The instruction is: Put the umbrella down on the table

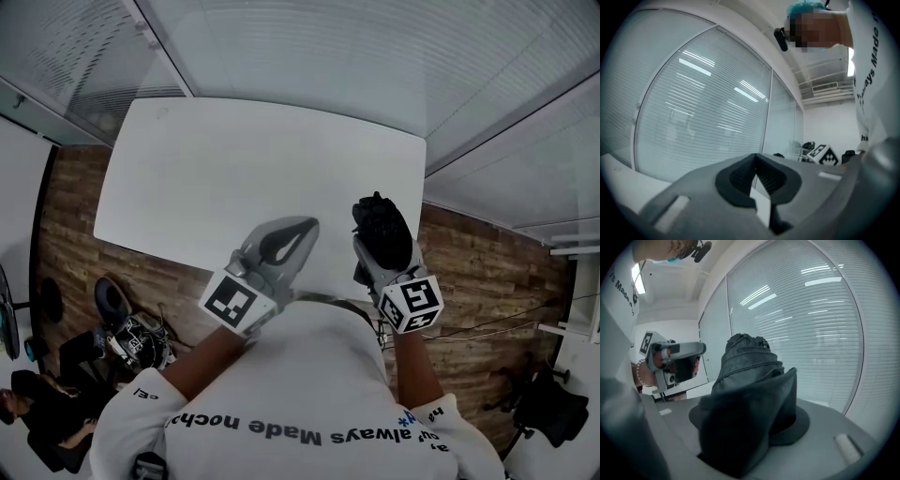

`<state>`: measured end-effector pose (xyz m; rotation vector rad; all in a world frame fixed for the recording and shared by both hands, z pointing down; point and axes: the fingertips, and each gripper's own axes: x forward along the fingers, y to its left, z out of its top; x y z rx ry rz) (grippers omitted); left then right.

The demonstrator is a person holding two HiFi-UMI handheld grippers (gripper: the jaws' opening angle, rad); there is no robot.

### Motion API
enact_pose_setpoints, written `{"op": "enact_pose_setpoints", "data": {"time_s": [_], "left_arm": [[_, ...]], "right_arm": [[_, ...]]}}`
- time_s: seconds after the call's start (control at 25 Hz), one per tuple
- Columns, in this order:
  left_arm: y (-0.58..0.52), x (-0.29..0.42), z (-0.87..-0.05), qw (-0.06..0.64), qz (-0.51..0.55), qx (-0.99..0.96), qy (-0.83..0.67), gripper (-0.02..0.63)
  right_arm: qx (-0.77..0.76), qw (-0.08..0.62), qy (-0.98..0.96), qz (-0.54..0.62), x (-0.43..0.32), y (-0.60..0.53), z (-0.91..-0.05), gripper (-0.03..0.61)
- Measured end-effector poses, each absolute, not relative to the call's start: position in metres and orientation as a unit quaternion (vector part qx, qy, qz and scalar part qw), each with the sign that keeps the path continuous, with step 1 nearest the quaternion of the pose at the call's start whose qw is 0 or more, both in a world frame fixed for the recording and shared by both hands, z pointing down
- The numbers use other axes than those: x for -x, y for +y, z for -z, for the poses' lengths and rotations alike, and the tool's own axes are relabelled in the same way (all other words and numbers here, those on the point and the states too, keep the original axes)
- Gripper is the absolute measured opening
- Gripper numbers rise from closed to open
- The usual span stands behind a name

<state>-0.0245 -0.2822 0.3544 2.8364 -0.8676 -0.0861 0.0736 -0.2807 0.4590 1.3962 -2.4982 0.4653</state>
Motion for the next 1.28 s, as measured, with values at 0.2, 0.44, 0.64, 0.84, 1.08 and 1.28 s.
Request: {"op": "enact_pose_setpoints", "data": {"time_s": [0.2,0.44,0.64,0.84,1.08,1.28], "left_arm": [[-0.284,0.029,-0.355,0.09,0.029,-0.951,-0.293,0.002],[-0.284,0.033,-0.359,0.095,0.027,-0.95,-0.295,0.002],[-0.283,0.034,-0.358,0.097,0.026,-0.95,-0.297,0.002],[-0.283,0.038,-0.365,0.097,0.02,-0.949,-0.299,0.002],[-0.281,0.039,-0.369,0.103,0.017,-0.948,-0.302,0.002],[-0.28,0.039,-0.37,0.105,0.016,-0.946,-0.305,0.002]], "right_arm": [[-0.47,0.16,-0.849,-0.184,-0.073,-0.29,-0.495,0.255],[-0.458,0.201,-0.841,-0.208,-0.071,-0.3,-0.536,0.255],[-0.445,0.23,-0.834,-0.232,-0.069,-0.307,-0.569,0.255],[-0.43,0.267,-0.826,-0.248,-0.065,-0.314,-0.608,0.253],[-0.411,0.313,-0.814,-0.266,-0.065,-0.32,-0.652,0.253],[-0.4,0.346,-0.801,-0.281,-0.068,-0.321,-0.686,0.254]]}}
